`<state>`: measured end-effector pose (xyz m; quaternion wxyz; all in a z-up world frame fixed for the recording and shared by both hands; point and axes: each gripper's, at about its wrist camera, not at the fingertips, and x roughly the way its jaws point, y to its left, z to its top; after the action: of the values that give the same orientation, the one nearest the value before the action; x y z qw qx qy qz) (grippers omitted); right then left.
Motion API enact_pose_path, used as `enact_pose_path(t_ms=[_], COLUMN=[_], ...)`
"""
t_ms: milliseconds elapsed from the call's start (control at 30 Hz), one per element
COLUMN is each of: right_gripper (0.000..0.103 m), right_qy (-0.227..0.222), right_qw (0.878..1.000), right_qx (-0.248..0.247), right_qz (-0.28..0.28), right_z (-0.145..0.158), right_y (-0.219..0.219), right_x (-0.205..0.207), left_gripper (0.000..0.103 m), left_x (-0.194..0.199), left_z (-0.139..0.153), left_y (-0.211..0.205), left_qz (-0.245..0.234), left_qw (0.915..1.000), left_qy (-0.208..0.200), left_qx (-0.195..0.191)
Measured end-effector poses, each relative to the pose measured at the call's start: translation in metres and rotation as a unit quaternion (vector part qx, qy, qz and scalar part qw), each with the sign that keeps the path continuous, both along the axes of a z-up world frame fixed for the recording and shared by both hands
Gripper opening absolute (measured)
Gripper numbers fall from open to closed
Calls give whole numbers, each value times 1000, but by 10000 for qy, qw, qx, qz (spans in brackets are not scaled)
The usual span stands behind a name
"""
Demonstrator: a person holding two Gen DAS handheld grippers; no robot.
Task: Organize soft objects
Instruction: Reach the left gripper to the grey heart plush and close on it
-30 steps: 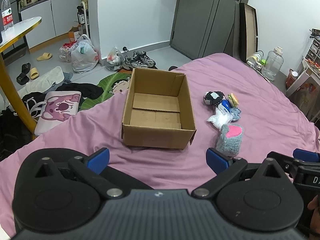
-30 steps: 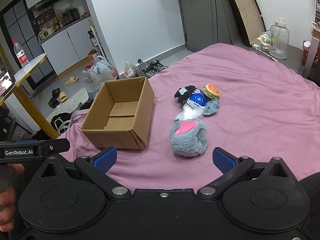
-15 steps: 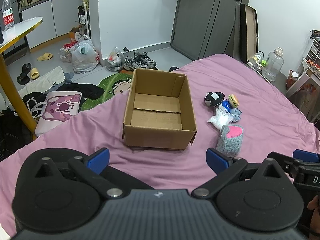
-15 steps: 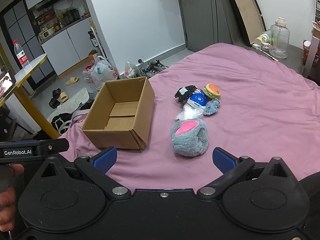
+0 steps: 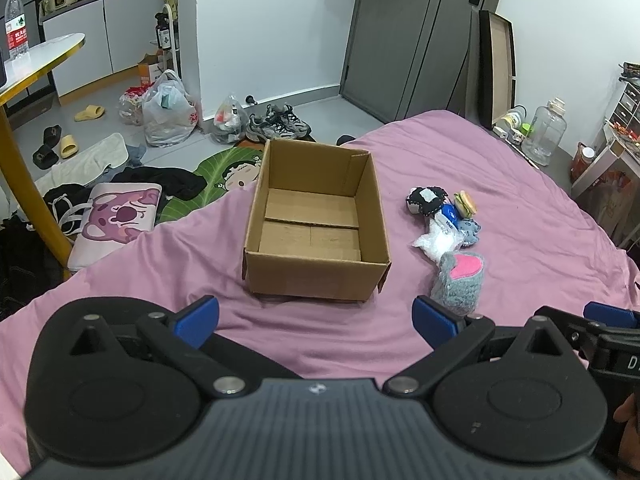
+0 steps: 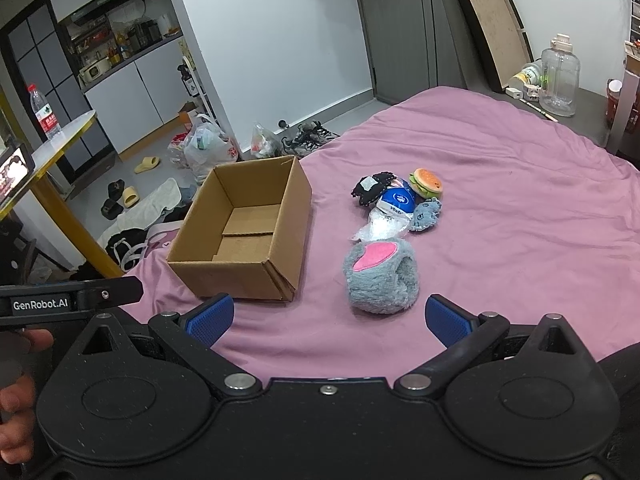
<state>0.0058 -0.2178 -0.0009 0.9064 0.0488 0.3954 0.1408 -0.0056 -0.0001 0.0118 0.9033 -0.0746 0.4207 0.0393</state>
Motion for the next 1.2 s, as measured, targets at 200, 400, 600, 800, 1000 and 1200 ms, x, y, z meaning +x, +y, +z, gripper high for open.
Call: enact_pose_path(t_ms=[200, 400, 600, 800, 1000, 1200], right_gripper=[103, 103, 103, 103, 102, 97], right_qy=[191, 363, 552, 686, 802, 1006], right_qw=[9990, 9978, 9962, 9943, 9938, 9915], right_qx=[399, 550, 671, 811, 768, 821], right_qz=[60, -11, -57, -92, -94, -98], right_z=[4, 4, 2, 3, -2, -9], right_y=[-9, -19, -29, -41, -45, -54], right_x=[7, 24, 42, 62, 80, 98], left_gripper=[102, 102, 102, 102, 101, 100], left_x=[6, 16, 28, 43, 59, 73], left_z=[1, 0, -1, -2, -7, -17], left_y=[-5, -16, -24, -36, -47, -59], left_qz=[-23, -109, -127, -163, -220, -307], left_qw=[10000, 9999, 9998, 9995, 9991, 9988], left_qy=[-19, -29, -86, -178, -164, -101], left_qx=[-36, -13, -111, -204, -324, -374])
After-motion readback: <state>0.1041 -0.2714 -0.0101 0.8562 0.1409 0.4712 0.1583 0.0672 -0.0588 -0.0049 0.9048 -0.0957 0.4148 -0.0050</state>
